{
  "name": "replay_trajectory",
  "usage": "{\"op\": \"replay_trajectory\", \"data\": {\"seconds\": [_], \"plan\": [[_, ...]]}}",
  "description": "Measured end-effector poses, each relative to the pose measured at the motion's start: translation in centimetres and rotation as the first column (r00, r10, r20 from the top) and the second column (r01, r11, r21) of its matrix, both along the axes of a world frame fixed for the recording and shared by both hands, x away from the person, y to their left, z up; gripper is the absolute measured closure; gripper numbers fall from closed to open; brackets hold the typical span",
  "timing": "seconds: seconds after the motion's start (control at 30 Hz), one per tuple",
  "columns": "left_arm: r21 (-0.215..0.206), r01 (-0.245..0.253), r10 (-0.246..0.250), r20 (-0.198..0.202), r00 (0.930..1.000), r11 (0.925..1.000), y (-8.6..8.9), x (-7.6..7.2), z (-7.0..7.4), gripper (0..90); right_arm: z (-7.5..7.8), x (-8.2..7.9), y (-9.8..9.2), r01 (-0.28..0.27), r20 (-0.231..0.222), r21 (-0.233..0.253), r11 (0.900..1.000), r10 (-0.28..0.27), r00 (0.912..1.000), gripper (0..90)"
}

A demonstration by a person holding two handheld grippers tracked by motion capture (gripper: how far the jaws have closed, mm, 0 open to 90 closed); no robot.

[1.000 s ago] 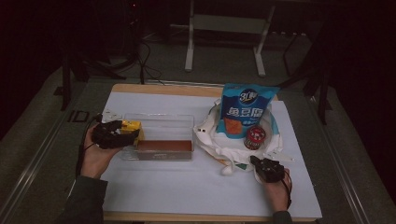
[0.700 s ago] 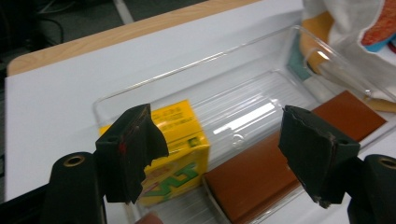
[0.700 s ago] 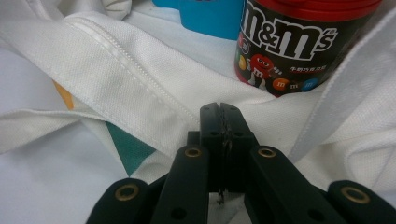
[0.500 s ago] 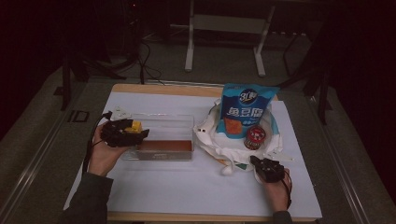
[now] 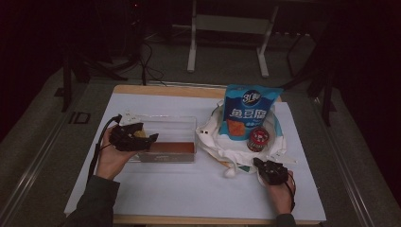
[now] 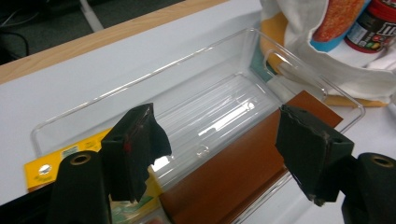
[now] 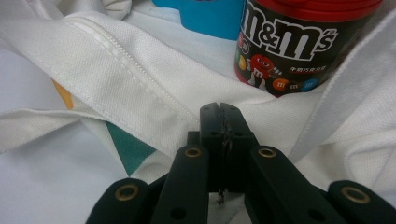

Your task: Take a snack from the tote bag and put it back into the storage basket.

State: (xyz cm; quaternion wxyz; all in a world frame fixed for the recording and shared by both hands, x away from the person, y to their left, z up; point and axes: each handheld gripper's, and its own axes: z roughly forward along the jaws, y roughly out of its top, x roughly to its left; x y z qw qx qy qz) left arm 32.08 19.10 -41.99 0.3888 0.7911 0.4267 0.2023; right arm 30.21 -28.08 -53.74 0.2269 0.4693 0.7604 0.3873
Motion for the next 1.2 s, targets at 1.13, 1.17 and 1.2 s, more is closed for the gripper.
{"op": "replay_trajectory", "data": {"seconds": [1.13, 1.17, 1.2], "plan": [[-0.058, 0.108, -0.107, 0.026, 0.9939, 0.9924, -2.7, -0.9, -2.2, 34.4, 2.8, 0.6, -0.1, -0.063, -0.055, -0.086, 0.994, 0.058, 0.9968, 80.5], [-0.058, 0.108, -0.107, 0.026, 0.9939, 0.9924, -2.7, -0.9, -2.2, 34.6, 2.8, 0.6, -0.1, -0.063, -0.055, -0.086, 0.994, 0.058, 0.9968, 80.5], [-0.065, 0.115, -0.114, 0.03, 0.9931, 0.9912, -2.8, -1.0, -2.4, 35.4, 3.0, 0.7, -0.1, -0.069, -0.057, -0.089, 0.994, 0.064, 0.9963, 80.5]]}}
